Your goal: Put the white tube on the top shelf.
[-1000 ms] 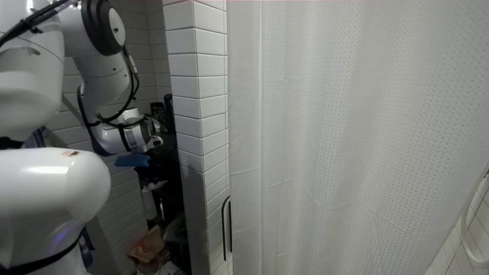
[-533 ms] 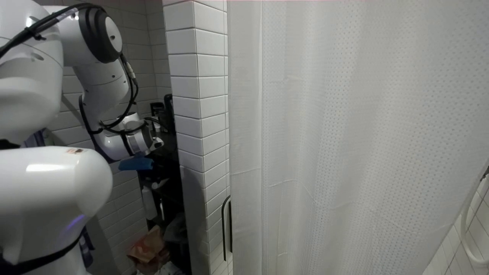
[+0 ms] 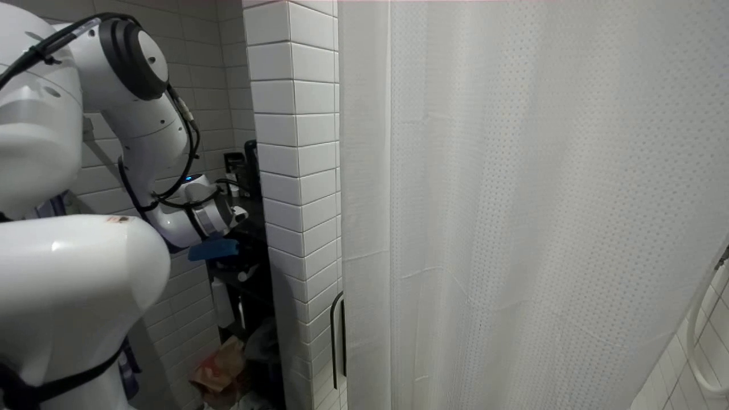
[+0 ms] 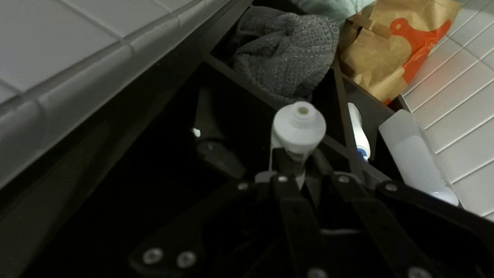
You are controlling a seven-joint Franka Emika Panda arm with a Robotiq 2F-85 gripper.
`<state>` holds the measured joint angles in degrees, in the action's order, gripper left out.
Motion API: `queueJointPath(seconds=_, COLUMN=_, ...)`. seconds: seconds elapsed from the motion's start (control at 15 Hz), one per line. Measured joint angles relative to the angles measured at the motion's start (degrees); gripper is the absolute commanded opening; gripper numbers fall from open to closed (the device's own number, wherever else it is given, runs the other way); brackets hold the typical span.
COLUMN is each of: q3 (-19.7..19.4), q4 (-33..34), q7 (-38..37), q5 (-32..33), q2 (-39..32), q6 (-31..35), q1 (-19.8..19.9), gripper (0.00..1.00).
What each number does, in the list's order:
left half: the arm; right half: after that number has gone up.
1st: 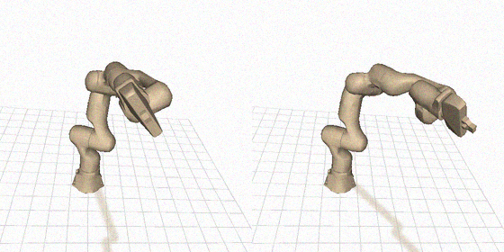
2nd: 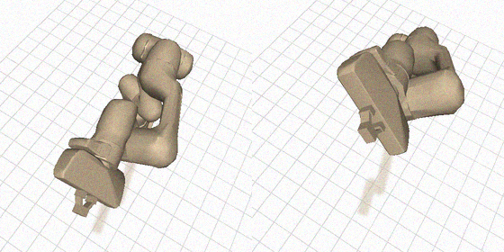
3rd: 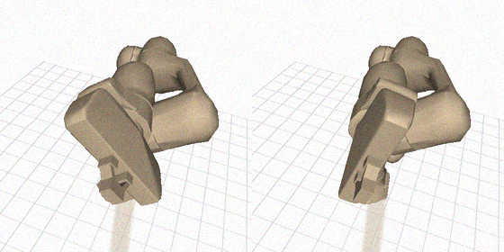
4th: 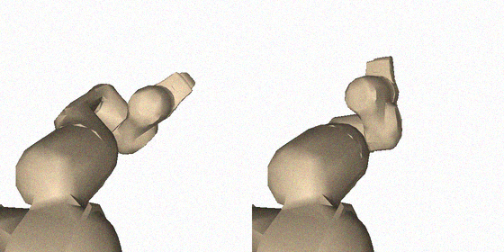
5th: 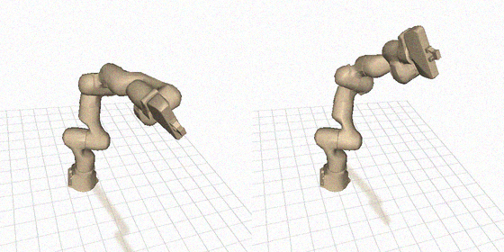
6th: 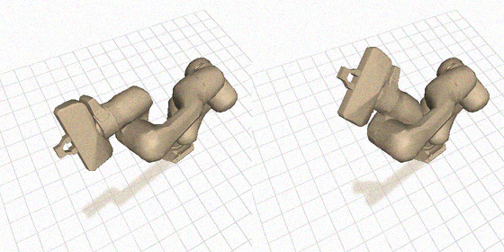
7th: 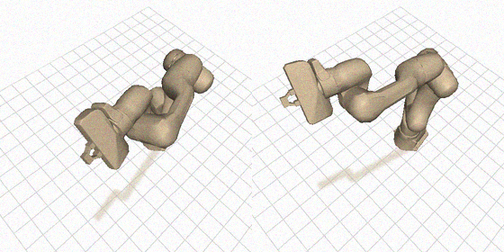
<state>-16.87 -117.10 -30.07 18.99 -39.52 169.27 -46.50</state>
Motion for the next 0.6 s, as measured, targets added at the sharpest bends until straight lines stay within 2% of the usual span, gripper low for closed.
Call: queueJointPath(seconds=0.6, q3=-1.8, q4=0.8, q7=0.8, q5=-3.3, q2=-3.3, q6=1.9, q1=-6.2, gripper=0.04)
